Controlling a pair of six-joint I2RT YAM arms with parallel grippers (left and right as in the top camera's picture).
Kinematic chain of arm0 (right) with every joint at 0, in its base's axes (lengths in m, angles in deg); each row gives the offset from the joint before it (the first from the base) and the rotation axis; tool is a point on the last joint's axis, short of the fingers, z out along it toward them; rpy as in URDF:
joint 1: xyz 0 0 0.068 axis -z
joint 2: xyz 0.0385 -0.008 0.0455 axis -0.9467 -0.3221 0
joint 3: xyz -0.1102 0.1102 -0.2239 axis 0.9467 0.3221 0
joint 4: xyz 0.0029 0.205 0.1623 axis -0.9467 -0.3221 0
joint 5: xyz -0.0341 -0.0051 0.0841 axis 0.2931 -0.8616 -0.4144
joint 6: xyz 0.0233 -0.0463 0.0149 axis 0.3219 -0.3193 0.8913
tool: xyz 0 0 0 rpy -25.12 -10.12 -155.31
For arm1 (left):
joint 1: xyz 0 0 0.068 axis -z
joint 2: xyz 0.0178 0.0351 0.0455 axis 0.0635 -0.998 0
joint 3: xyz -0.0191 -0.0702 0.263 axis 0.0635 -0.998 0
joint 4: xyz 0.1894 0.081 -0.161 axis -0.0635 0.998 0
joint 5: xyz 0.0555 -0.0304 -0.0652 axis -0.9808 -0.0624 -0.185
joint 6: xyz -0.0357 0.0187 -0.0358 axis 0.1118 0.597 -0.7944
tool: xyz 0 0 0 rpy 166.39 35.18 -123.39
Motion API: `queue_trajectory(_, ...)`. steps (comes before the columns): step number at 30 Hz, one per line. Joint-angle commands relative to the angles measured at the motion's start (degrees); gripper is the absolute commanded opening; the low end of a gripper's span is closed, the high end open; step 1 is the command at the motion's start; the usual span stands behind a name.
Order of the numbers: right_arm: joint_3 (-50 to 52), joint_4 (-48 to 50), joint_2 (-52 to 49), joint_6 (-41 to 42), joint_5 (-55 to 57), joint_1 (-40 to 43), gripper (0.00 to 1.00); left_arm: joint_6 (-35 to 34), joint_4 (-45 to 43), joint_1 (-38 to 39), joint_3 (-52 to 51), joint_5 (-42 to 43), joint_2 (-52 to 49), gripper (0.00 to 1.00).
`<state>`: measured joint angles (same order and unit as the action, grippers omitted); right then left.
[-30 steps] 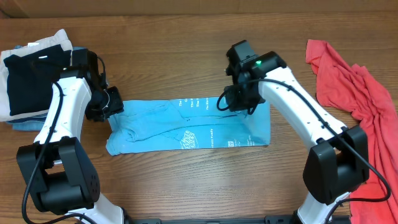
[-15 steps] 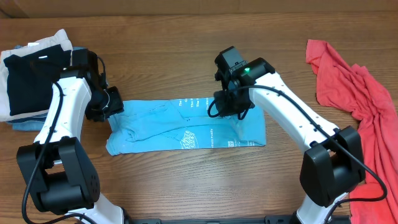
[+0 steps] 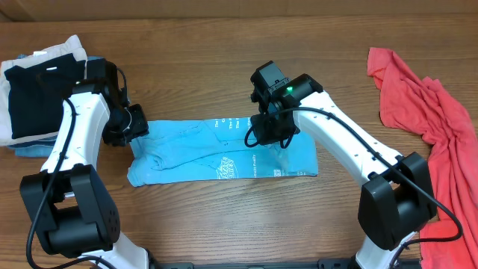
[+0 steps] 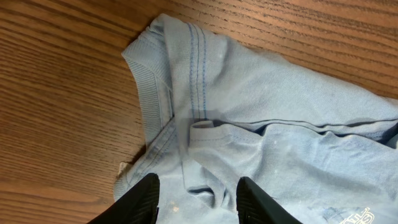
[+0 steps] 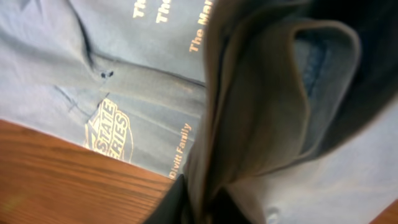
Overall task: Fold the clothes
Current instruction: 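Fold the strip's right end leftward over the middle with the right gripper, then release the right gripper and lift the strip's left end with the left gripper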
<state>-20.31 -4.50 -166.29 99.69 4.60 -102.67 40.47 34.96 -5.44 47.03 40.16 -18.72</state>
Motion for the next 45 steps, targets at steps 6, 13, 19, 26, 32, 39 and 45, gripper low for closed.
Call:
queue_trajectory(6, 0.4, 2.6, 0.5, -0.7, -2.1, -0.3, 0.48, 0.5, 0.2, 0.1, 1.2, 0.4, 1.5, 0.44)
queue_trajectory(13, 0.4, 2.8, 0.5, -0.7, -1.4, 0.2, 0.49, 0.5, 0.2, 0.1, 1.2, 0.4, 1.5, 0.46)
queue_trajectory(19, 0.4, 1.4, 0.5, -0.7, 6.9, 0.9, 0.49, 0.5, 2.0, 0.1, 1.2, 0.3, 1.5, 0.54)
queue_trajectory(26, 0.3, -0.2, 0.6, 4.3, 11.3, 5.3, 0.51, 0.4, 3.7, 0.1, 0.5, -2.7, 1.5, 0.7)
queue_trajectory(32, 0.3, -2.4, 0.6, 4.3, 11.3, 9.2, 0.52, 0.5, -0.3, 0.1, -3.1, -4.1, 0.3, 0.73)
queue_trajectory(39, 0.3, -2.9, 0.6, 4.3, 11.3, 9.7, 0.52, 0.5, -5.2, 0.1, -7.0, -4.7, -3.0, 0.72)
queue_trajectory(45, 0.3, -2.9, 0.6, 4.3, 11.3, 9.6, 0.52, 0.5, -8.6, 0.1, -9.3, -4.7, -6.4, 0.71)
